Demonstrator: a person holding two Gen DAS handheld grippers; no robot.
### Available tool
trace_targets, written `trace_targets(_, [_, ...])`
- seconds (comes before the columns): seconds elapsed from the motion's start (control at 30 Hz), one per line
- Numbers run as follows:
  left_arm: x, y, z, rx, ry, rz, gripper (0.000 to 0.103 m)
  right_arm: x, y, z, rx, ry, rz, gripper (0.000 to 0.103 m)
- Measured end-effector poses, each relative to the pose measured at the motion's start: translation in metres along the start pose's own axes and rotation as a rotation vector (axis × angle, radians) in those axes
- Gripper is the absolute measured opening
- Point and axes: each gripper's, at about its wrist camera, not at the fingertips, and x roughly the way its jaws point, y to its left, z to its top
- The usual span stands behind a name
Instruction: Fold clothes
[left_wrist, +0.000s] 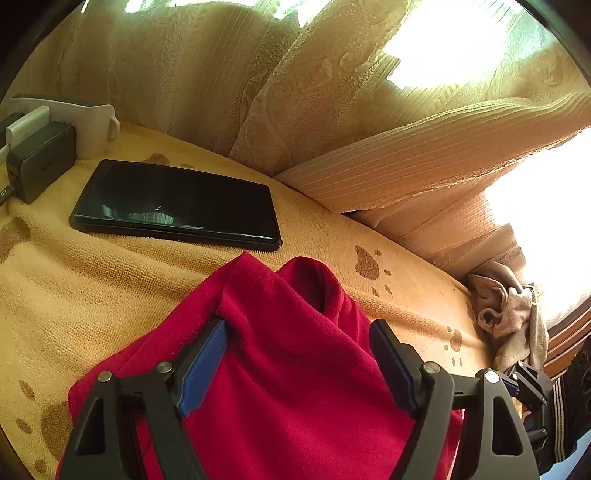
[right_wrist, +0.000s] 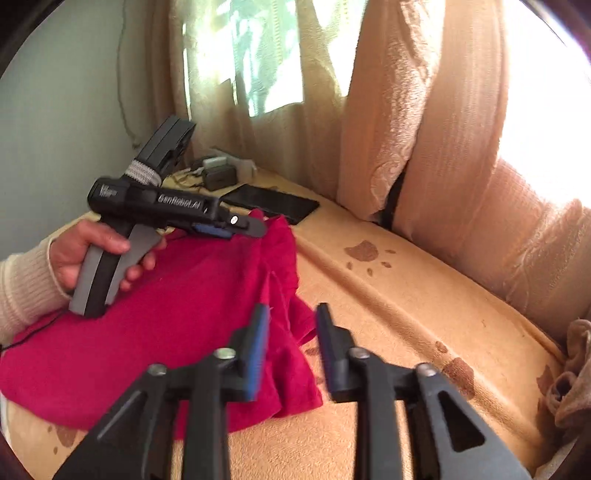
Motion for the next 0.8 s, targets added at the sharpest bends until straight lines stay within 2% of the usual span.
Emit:
trace_targets(0.03, [0.000,0.000,-0.001,-0.002,0.000,0.000,0.080,0.004,0.007,-0.004,-0.027,0.027,-0.013,0.084])
trace_targets(0.07, [0.001,0.000,-0.002,-0.002,-0.002,0.002,0.080,0.009,0.012,-0.007,-0.049,0.051,-0.024,0.085])
trace_targets(0.1, [0.001,0.000,-0.002,0.000,0.001,0.002,0.080,0.013,0.015,-0.010,-0.056,0.074,-0.033,0.078])
trace_targets(0.13, [0.002,0.001,-0.001,0.004,0.005,0.002,0.080,0.018,0.016,-0.012,-0.051,0.094,-0.041,0.067])
trace_targets(0.17, [0.002,0.001,-0.001,0.004,0.007,0.004,0.080,0.021,0.017,-0.013,-0.042,0.105,-0.045,0.035])
trace_targets(0.2, [0.001,0.000,-0.001,0.004,0.010,0.008,0.080,0.024,0.018,-0.013,-0.037,0.109,-0.048,0.019])
trace_targets(0.27, [0.000,-0.002,-0.001,0.001,0.013,0.015,0.080,0.027,0.023,-0.012,-0.045,0.122,-0.064,0.010])
trace_targets(0.3, [0.000,-0.003,0.001,-0.002,0.014,0.019,0.080,0.025,0.025,-0.011,-0.049,0.120,-0.082,0.008])
trace_targets(0.37, [-0.001,-0.007,0.005,0.010,-0.004,0.025,0.080,0.020,0.026,-0.009,-0.049,0.108,-0.117,0.007])
trace_targets(0.43, [0.003,-0.009,0.011,0.015,-0.031,0.048,0.080,0.012,0.014,-0.008,0.008,0.092,-0.126,0.007])
trace_targets(0.57, [0.020,-0.003,0.017,0.016,-0.055,0.121,0.080,0.030,-0.003,-0.022,0.079,0.166,-0.142,0.007])
trace_targets(0.6, [0.025,0.000,0.017,0.023,-0.058,0.141,0.080,0.028,-0.006,-0.022,0.096,0.158,-0.151,0.009])
trace_targets(0.63, [0.026,0.002,0.018,0.016,-0.061,0.140,0.080,0.027,-0.009,-0.022,0.108,0.152,-0.164,0.012])
trace_targets(0.67, [0.026,0.004,0.019,0.010,-0.063,0.133,0.080,0.027,-0.010,-0.023,0.107,0.153,-0.189,0.024])
trace_targets(0.7, [0.026,0.005,0.020,0.005,-0.065,0.125,0.080,0.027,-0.013,-0.024,0.114,0.154,-0.212,0.043])
trace_targets(0.8, [0.025,0.008,0.022,-0.007,-0.063,0.109,0.080,0.025,-0.024,-0.025,0.160,0.153,-0.224,0.053])
